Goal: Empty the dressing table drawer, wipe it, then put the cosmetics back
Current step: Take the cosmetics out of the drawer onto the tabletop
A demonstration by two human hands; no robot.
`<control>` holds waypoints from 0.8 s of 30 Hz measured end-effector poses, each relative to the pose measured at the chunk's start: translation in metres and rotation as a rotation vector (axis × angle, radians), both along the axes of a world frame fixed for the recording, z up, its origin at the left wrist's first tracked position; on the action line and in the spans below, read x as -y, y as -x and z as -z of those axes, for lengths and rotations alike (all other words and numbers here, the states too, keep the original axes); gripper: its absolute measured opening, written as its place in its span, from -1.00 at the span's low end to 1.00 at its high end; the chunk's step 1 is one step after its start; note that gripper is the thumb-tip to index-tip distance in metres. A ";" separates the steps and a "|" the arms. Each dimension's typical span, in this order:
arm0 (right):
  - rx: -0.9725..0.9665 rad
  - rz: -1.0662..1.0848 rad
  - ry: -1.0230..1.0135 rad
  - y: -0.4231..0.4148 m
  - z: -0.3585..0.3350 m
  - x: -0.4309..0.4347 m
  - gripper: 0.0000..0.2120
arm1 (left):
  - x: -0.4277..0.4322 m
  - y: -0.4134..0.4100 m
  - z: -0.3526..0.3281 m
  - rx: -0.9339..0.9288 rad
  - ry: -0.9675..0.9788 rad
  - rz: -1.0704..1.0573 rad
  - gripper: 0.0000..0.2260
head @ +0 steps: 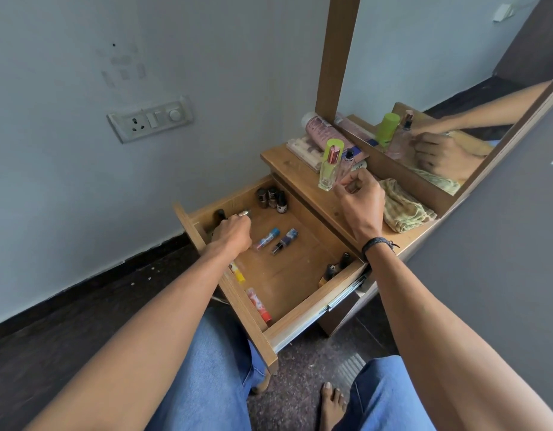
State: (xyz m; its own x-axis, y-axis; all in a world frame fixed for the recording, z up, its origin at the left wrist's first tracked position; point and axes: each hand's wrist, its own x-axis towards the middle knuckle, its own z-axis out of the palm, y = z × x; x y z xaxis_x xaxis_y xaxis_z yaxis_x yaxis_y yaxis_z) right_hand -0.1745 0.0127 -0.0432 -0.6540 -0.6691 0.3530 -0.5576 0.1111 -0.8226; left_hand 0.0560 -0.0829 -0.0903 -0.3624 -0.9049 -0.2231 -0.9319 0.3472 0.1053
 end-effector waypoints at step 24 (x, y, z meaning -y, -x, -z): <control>-0.104 -0.320 0.104 -0.010 -0.008 -0.012 -0.67 | -0.033 0.094 -0.096 -1.469 -0.610 -0.345 -0.94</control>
State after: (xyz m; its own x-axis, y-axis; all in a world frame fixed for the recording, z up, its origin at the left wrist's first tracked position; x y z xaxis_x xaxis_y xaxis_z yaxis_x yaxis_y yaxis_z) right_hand -0.1641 0.0250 -0.0357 -0.3738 -0.7913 0.4839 -0.6323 -0.1643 -0.7571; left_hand -0.0384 -0.0502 0.0057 -0.3850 -0.8955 -0.2235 0.0693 -0.2695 0.9605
